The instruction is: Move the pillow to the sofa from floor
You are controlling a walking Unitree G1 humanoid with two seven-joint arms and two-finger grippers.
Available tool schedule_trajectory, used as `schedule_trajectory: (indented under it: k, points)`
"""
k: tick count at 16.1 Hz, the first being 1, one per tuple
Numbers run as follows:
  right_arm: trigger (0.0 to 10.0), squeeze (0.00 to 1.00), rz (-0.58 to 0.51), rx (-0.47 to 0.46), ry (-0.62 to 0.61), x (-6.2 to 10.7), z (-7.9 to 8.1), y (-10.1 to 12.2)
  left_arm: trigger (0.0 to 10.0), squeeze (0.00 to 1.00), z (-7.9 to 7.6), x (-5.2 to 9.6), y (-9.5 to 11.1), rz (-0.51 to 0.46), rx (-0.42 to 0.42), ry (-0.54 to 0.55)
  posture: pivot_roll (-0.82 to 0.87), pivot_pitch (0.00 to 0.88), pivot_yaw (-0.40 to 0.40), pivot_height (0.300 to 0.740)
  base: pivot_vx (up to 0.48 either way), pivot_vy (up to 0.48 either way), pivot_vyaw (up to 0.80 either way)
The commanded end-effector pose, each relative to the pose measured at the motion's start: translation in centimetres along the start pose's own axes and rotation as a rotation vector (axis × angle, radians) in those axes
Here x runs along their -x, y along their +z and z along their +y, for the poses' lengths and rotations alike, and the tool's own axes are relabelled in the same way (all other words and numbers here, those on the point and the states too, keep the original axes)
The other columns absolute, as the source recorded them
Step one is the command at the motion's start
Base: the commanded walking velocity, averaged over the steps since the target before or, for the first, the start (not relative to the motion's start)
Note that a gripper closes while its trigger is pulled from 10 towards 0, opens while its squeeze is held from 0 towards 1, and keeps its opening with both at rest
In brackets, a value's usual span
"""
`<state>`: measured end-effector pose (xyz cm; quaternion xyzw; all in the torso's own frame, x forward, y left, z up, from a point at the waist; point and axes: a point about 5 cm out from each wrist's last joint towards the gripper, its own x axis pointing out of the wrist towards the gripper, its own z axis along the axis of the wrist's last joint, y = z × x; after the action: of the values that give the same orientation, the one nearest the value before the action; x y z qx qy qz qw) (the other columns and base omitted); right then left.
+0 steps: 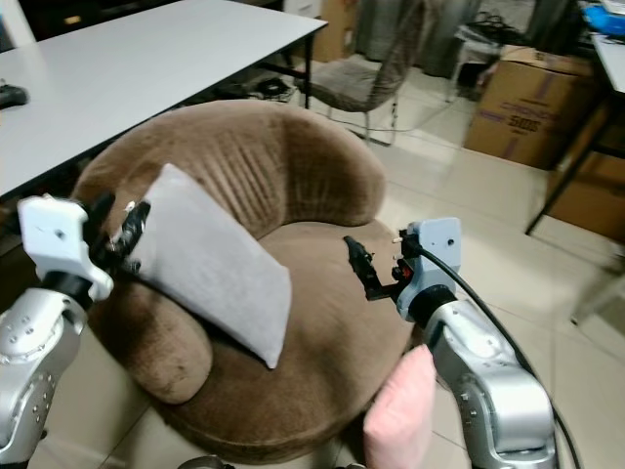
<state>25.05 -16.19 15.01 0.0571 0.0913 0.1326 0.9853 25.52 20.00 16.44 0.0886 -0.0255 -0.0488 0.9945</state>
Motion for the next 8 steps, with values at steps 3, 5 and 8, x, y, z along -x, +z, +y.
schedule_trajectory:
  k: [3, 5, 8]
  points:
    - [10.0, 0.00, -0.103, 0.061, -0.090, -0.9, 0.5, 1.7, 10.0, 0.00, 0.1, -0.2, 0.3, 0.038, -0.018, 0.026, 0.06, 0.000, -0.018, 0.740, 0.000, 0.000, -0.73]
    - [10.0, 0.00, -0.198, 0.045, -0.208, -1.0, 0.0, 2.7, 10.0, 0.00, 0.2, -0.1, 0.2, 0.052, -0.030, 0.032, 0.05, 0.000, -0.016, 0.740, 0.000, 0.000, -0.79]
    - [10.0, 0.00, -0.257, 0.065, -0.268, -1.0, -0.4, 3.2, 10.0, 0.00, 0.1, -0.3, 0.2, 0.051, -0.037, 0.036, 0.05, 0.000, -0.022, 0.740, 0.000, 0.000, -0.80]
